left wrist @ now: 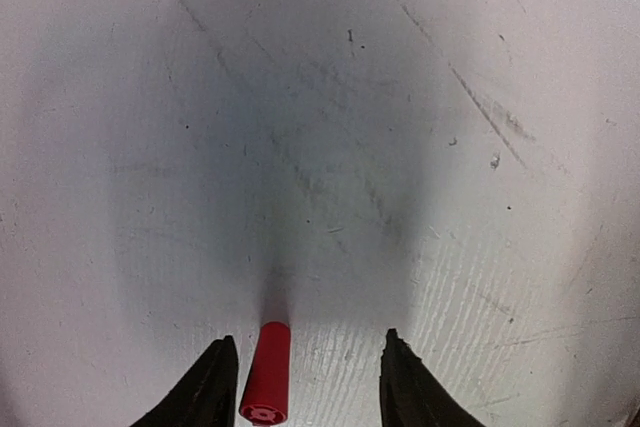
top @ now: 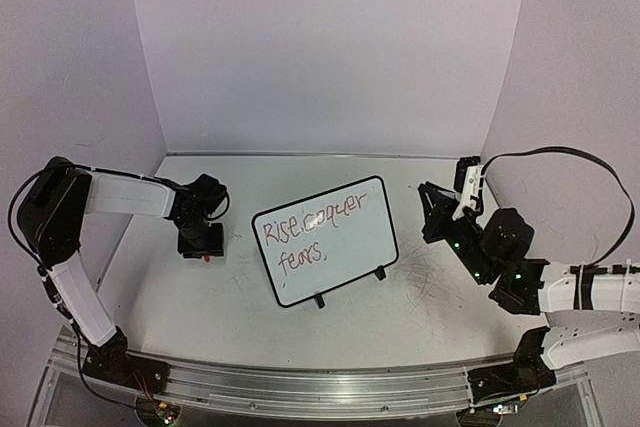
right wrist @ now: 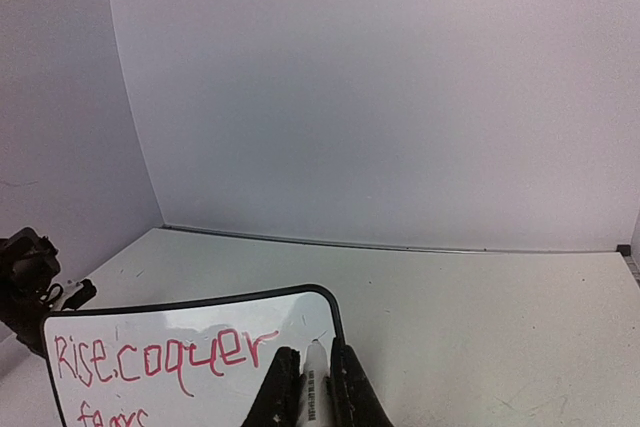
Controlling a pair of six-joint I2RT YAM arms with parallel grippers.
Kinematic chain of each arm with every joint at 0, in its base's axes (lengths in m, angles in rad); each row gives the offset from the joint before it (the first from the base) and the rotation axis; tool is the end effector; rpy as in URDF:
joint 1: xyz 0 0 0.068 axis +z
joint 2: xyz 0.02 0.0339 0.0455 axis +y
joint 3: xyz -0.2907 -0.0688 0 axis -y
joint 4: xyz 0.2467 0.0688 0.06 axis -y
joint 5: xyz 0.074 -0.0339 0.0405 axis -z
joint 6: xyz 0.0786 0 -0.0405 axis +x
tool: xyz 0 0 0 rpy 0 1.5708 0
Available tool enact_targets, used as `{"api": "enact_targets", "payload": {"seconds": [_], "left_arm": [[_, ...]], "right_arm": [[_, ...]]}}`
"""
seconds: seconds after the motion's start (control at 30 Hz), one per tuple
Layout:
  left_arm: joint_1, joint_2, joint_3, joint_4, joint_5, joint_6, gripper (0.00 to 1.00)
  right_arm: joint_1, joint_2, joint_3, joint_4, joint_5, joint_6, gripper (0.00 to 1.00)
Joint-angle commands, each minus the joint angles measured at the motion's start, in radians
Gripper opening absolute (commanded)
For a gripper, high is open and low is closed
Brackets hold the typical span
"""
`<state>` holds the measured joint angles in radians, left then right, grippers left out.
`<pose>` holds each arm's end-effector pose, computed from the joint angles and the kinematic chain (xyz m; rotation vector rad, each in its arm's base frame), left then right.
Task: Write a sentence on the whiteboard
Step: Pick up the pen cap from the center of the board, then insert the pen cap into the whiteboard marker.
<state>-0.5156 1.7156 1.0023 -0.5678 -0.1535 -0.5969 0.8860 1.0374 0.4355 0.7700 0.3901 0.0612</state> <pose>0.2940 -0.1528 0.1398 -0.1460 2.8116 -0.0330 0.1839 0.1779 0.2981 -0.2606 1.4109 0.5088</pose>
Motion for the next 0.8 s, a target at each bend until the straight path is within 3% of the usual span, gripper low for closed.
{"api": "enact_targets", "payload": {"seconds": [0.0, 0.27, 0.43, 0.6, 0.77], "left_arm": [[0.006, 0.039, 0.049, -0.019, -0.056, 0.038, 0.43], [0.006, -0.035, 0.029, -0.027, -0.149, 0.056, 0.05], [0.006, -0.239, 0.137, -0.089, -0.145, 0.124, 0.0], [0.003, -0.428, 0.331, -0.058, 0.132, 0.222, 0.0], [-0.036, -0.532, 0.245, 0.354, 0.63, 0.166, 0.0]], "right_arm": [[-0.005, -0.004, -0.004, 0.044, -0.017, 0.011, 0.0], [-0.005, 0.005, 0.005, 0.037, -0.038, 0.014, 0.0], [-0.005, -0.005, 0.038, -0.009, -0.061, 0.014, 0.0], [-0.005, -0.005, 0.135, -0.173, -0.136, 0.048, 0.0], [-0.003, -0.015, 0.238, -0.303, -0.314, 0.118, 0.0]]}}
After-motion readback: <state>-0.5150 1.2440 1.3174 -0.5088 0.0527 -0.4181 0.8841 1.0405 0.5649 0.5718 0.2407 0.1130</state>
